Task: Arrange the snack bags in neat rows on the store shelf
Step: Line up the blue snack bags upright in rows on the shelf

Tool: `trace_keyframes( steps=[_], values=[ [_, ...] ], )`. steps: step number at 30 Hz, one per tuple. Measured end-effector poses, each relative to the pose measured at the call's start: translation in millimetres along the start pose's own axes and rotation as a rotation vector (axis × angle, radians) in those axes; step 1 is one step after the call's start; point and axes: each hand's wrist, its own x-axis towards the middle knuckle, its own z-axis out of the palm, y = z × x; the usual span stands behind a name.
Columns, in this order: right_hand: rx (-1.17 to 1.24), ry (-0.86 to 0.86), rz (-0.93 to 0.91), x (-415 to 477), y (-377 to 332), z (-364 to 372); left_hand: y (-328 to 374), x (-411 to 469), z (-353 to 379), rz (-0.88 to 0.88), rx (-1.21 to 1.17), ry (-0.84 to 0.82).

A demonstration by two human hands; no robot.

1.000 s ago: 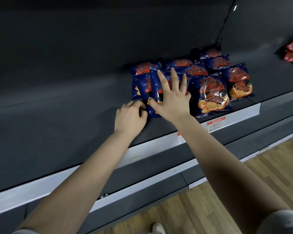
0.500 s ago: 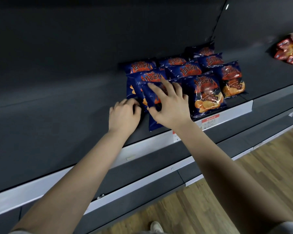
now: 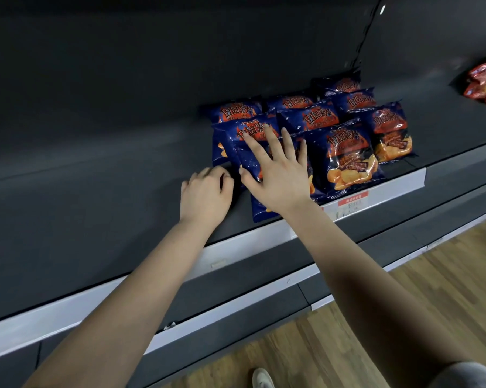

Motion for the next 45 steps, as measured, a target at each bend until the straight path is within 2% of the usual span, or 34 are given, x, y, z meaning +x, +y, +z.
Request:
trace_keyframes(
  steps=[8,12,16,20,23,28,33,45],
  values=[
    [0.016,0.106,-0.091,-2.1,1.2,5.1,-0.4,1.0,2.3,0.013,0.019,0.002],
    [0.009,0.066,-0.09,-2.8,1.8,4.9,-0.1,0.4,2.3,0.016,0.038,0.005],
    [0.024,-0.06,-0.064,2.4,0.3,-4.2,3.0,0.0,0.4,0.025,0.063,-0.029],
    [0.068,-0.003,-0.058,8.6,-19.1,-24.6,1.0,1.7,-14.1,0.006,0.054,-0.014],
    [0.206,0.011,-0.158,12.6,-52.5,-34.4,-10.9,-0.7,-31.1,-0.044,0.034,-0.005],
    [0.31,-0.146,-0.299,9.0,-113.4,-21.8,-57.3,-19.2,-65.6,-0.162,0.176,0.019],
    [0.385,-0.279,-0.404,6.2,-168.1,-9.4,-105.6,-49.9,-105.7,-0.327,0.209,0.109],
    [0.584,-0.342,-0.72,-10.6,-286.7,-14.4,-168.2,-144.4,-165.0,-0.663,0.377,0.293]
  ],
)
